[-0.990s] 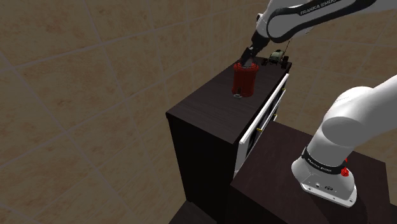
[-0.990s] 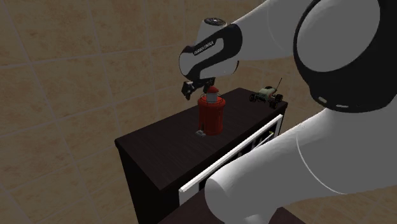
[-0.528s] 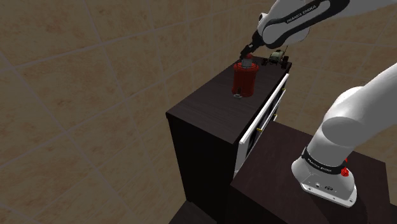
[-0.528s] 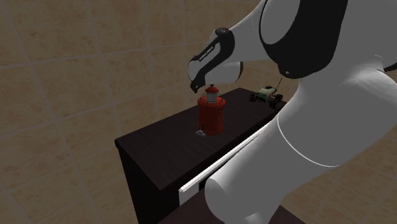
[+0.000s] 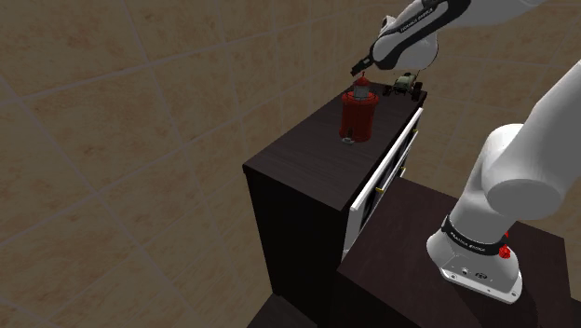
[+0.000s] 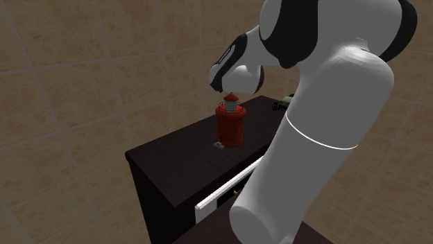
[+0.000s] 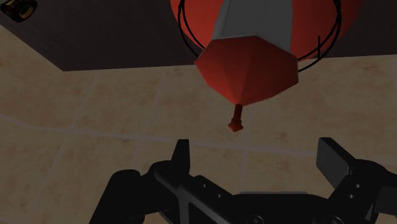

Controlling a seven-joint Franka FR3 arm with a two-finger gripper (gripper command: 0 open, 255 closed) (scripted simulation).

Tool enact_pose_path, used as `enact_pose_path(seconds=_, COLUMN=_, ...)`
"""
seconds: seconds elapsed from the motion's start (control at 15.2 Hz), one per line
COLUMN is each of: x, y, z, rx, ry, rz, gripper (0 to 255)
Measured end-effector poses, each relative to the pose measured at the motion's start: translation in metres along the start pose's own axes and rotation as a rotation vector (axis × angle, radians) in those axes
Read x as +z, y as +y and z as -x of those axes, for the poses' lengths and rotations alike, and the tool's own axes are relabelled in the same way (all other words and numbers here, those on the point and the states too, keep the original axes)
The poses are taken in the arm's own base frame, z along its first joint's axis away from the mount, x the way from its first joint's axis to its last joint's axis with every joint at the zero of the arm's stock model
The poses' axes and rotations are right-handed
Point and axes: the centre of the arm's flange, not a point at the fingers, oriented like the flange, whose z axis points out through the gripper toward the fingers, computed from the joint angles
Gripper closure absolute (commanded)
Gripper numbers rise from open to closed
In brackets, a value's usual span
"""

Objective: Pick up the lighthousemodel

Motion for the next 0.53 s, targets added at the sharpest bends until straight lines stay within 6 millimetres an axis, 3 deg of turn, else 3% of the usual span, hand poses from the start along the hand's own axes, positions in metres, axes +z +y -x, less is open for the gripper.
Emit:
enact_pose_path(seconds=0.46, x=0.024, y=-0.003, z=0.025, rx=0.001, ry=0.009, rz=0.007, gripper=0)
enact_pose_path(seconds=0.53, x=0.026, y=-0.003, z=0.027, rx=0.0, ry=0.009, rz=0.007, gripper=255)
